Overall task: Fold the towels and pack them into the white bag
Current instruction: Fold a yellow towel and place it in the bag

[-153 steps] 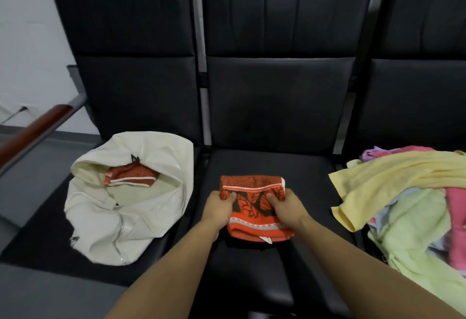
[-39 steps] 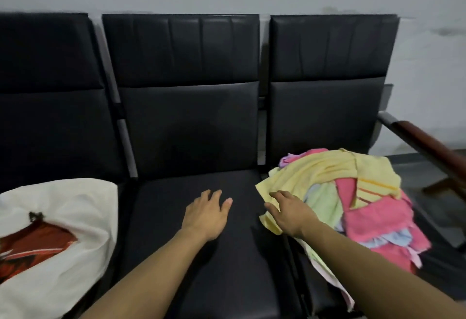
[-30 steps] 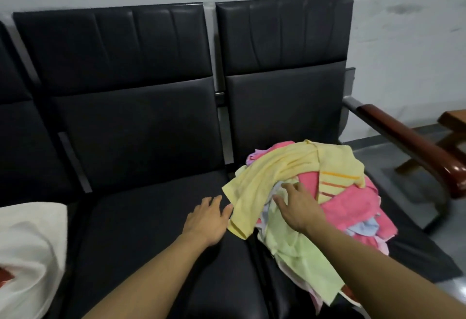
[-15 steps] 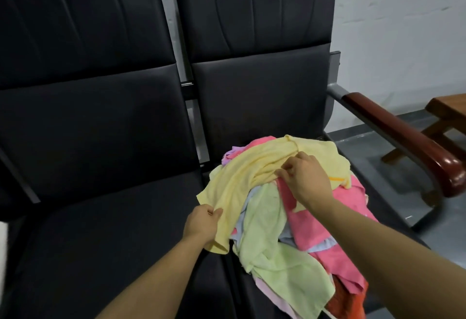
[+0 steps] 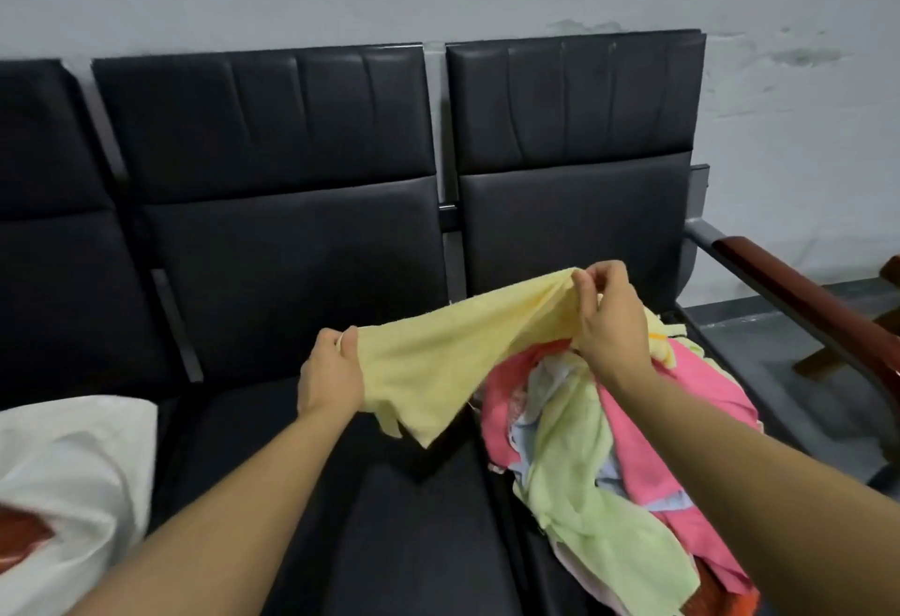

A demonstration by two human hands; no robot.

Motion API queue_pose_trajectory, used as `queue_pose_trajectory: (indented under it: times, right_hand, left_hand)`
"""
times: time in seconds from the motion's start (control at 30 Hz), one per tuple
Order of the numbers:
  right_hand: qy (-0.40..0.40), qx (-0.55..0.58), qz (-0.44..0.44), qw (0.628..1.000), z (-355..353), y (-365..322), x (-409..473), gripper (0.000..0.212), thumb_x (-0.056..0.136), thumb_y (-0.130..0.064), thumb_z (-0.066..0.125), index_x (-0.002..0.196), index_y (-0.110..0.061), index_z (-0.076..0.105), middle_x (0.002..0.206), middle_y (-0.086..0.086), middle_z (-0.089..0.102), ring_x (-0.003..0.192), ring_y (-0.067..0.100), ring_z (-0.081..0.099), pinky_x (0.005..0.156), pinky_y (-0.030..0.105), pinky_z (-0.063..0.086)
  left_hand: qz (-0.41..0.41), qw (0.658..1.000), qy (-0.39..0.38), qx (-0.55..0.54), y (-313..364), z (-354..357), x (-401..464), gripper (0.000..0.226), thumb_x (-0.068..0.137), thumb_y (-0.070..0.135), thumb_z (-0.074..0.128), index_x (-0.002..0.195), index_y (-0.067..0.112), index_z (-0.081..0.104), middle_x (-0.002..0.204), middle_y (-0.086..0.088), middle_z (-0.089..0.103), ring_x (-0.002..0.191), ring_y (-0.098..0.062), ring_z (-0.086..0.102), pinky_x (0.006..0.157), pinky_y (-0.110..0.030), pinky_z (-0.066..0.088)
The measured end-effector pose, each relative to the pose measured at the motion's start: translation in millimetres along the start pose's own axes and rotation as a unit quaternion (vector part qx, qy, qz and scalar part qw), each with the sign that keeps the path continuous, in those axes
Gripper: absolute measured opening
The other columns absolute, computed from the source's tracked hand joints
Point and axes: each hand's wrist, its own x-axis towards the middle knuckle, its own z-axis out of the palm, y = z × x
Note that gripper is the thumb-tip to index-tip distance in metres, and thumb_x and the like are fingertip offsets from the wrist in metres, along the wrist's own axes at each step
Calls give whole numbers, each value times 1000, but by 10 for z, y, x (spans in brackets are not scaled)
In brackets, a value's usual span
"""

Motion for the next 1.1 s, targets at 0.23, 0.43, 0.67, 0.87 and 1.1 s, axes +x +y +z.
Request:
queue_pose_trajectory:
  times: [0.23, 0.43, 0.67, 0.87, 1.1]
  right_hand:
    - [-107, -63, -101, 987, 287, -762, -266, 22, 102, -45, 51, 98, -25, 55, 87, -6, 61, 82, 12, 57, 69, 35, 45]
    - [-291, -144, -112, 939, 437, -1128, -547, 43, 84, -65, 65, 88, -21, 62, 75, -5, 62, 71, 12, 57, 56, 30, 38]
    - [-397, -234, -125, 878, 464, -1147, -740, 24, 84, -47, 77, 80, -28, 63, 85, -4, 65, 76, 12, 60, 62, 26, 47]
    - [-372, -134, -130, 909, 271, -1251, -790, 34, 88, -52, 71, 64, -31, 60, 64, -8, 59, 60, 5, 54, 54, 19, 38]
    - [-338, -78, -137, 928, 183, -1343, -794, 32, 86, -60, 68, 79, -29, 62, 77, -4, 67, 70, 12, 62, 61, 31, 50]
  left_hand:
    - [-75, 990, 98, -74, -362, -1089, 104, 40, 107, 43, 41, 104, 6, 57, 100, -10, 58, 98, -32, 56, 83, -42, 45]
    - [-188, 917, 39, -351, -562, -1675, 54, 53, 93, 21, 75, 136, 6, 50, 126, -16, 61, 104, -31, 66, 84, -41, 56]
    - [32, 971, -133, -196, -610, -1945, -297, 36, 91, 4, 71, 121, 24, 67, 130, -4, 64, 118, -17, 63, 100, -32, 52]
    - [145, 949, -79, 267, -772, -1735, -561, 90, 59, 62, 89, 136, 28, 57, 155, 3, -5, 149, -22, 13, 117, -33, 35]
    - [140, 940, 75, 302, -644, -1613, -655, 59, 71, 74, 74, 90, 19, 65, 152, -8, 9, 144, -27, 19, 112, -33, 37]
